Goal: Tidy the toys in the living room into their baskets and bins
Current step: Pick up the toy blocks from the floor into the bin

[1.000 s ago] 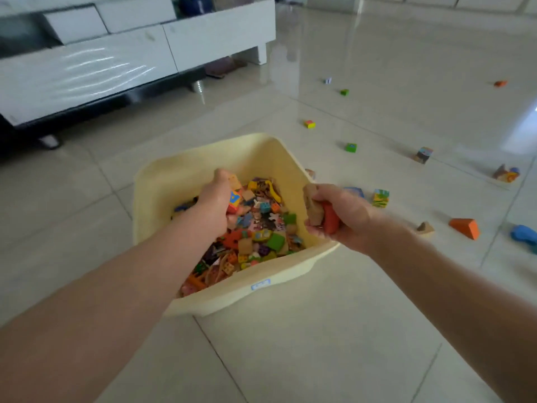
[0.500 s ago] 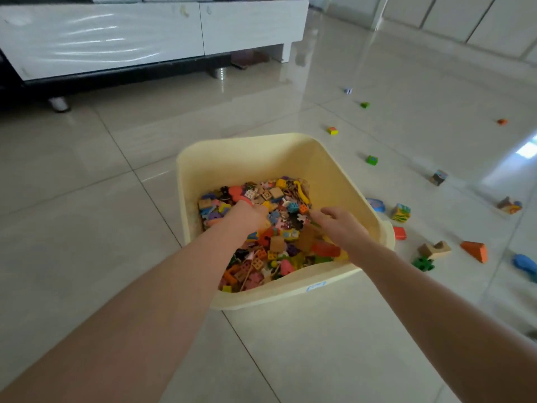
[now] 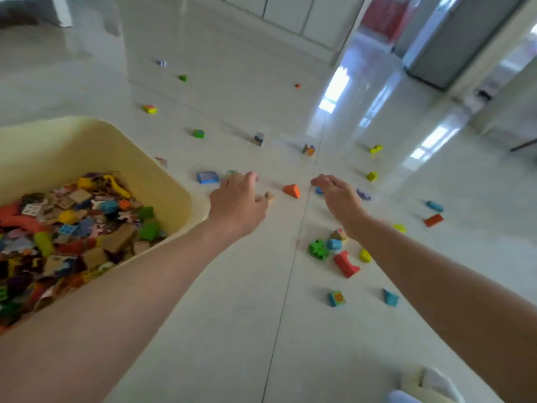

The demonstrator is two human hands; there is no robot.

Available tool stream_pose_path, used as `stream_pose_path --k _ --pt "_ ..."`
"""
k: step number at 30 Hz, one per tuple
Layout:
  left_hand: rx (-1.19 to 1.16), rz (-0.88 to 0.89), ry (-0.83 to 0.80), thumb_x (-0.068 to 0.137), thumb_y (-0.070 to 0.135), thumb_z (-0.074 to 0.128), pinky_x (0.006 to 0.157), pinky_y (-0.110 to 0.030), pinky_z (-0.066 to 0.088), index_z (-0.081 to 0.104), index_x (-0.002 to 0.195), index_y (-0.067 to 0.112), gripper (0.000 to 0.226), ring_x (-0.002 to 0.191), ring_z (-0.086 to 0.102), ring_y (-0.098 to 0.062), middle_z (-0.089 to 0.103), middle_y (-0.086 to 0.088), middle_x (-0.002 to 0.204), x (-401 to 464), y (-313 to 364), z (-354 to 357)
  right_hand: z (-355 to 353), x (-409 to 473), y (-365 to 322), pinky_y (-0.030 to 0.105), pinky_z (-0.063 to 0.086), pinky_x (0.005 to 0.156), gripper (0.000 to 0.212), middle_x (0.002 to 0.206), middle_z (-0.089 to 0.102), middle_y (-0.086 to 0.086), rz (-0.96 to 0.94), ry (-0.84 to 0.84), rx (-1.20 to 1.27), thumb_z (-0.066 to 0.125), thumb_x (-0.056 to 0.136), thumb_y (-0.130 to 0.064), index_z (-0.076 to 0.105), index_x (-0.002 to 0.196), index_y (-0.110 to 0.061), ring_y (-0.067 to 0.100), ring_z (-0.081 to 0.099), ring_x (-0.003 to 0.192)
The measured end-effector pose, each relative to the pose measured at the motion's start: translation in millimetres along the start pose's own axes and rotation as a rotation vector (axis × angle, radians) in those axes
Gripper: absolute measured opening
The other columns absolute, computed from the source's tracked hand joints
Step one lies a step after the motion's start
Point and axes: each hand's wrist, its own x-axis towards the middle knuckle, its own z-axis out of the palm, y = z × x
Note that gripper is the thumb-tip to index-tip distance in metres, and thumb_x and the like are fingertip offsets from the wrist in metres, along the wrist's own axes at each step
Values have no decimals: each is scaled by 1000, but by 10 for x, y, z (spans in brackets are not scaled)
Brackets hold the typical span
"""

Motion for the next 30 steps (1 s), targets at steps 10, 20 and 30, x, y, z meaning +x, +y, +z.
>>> stream_pose_path --k 10,20,30 --pt "105 38 -500 95 28 43 97 -33 40 41 136 17 43 119 49 -24 51 -9 133 179 794 1025 -1001 374 1623 32 39 94 35 114 54 5 275 -226 -281 37 99 -33 56 120 -12 24 50 108" --pt "442 42 -624 84 57 52 81 -36 45 35 126 15 62 110 54 -27 39 -6 124 -280 1303 2544 -1281 594 2355 24 33 81 28 120 56 6 40 -583 -574 42 96 -33 55 113 -16 19 47 100" --pt "-552 -672 -59 90 13 54 56 -26 48 51 84 9 8 57 56 -15 46 -6 80 -14 1335 2731 -817 978 2589 32 39 68 22 92 57 11 -35 -450 -311 39 96 -33 47 85 -15 30 50 84"
